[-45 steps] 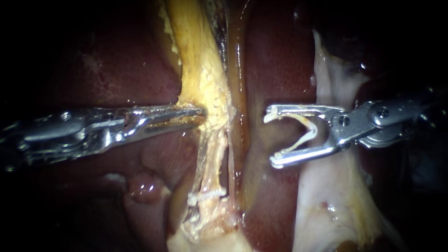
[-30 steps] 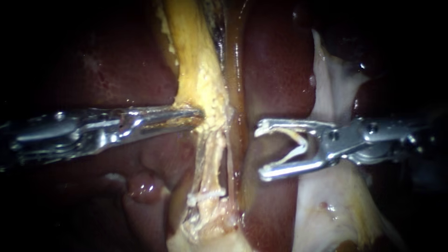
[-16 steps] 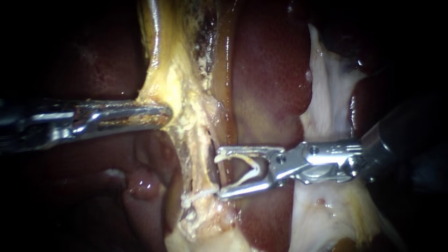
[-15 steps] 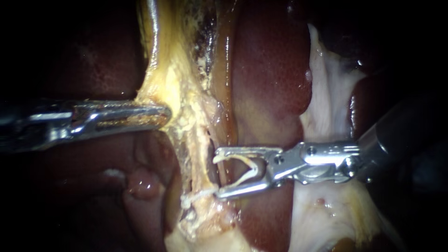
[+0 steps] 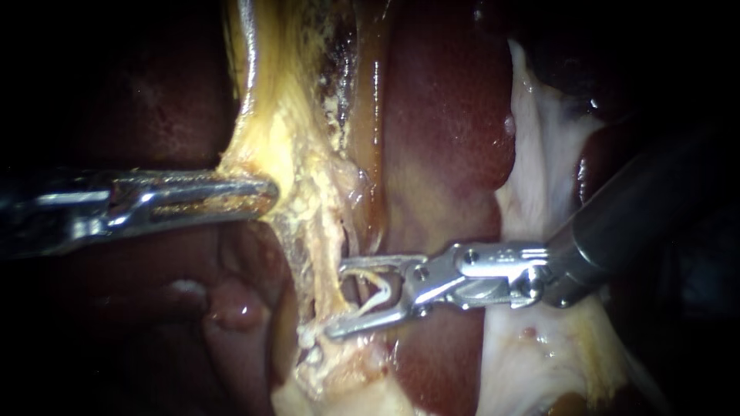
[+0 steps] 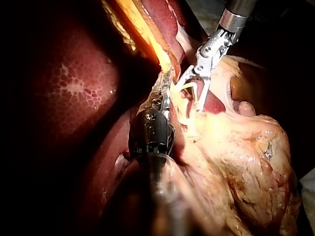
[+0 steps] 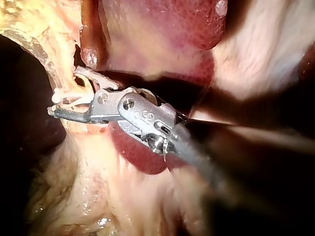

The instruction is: Clipping second clip left tube

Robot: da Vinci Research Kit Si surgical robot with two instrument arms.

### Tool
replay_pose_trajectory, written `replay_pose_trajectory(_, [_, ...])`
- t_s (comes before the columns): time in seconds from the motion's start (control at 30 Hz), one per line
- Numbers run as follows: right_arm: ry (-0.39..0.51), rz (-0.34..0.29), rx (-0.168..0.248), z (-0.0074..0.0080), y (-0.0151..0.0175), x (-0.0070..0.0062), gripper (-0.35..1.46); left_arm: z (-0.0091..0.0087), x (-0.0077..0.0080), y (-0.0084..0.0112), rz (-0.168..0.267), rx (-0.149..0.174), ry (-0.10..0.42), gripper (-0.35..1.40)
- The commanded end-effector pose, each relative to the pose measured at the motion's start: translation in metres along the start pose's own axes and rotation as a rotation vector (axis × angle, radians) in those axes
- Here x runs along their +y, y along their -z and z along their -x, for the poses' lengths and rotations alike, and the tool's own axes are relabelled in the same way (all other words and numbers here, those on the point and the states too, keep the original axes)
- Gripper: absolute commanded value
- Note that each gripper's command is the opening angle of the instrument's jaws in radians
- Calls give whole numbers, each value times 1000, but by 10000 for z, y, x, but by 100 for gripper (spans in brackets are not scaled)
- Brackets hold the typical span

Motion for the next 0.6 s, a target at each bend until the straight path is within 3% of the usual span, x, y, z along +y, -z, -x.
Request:
replay_pose_trajectory(0.03, [-5, -8, 8, -4, -2, 0, 56, -1, 1, -1, -1, 0, 0, -35])
replay_pose_trajectory(0.23, [-21, -66, 26, -9, -22, 1, 54, -6, 4, -6, 1, -2, -3, -35])
replay_pose_trajectory(0.47, [-38, -77, 21, -6, -40, 6, 51, -7, 4, -8, 2, -2, -3, -35])
replay_pose_trajectory(0.6, [-42, -79, 20, -2, -38, 5, 37, -8, 3, -9, 4, -3, -4, -35])
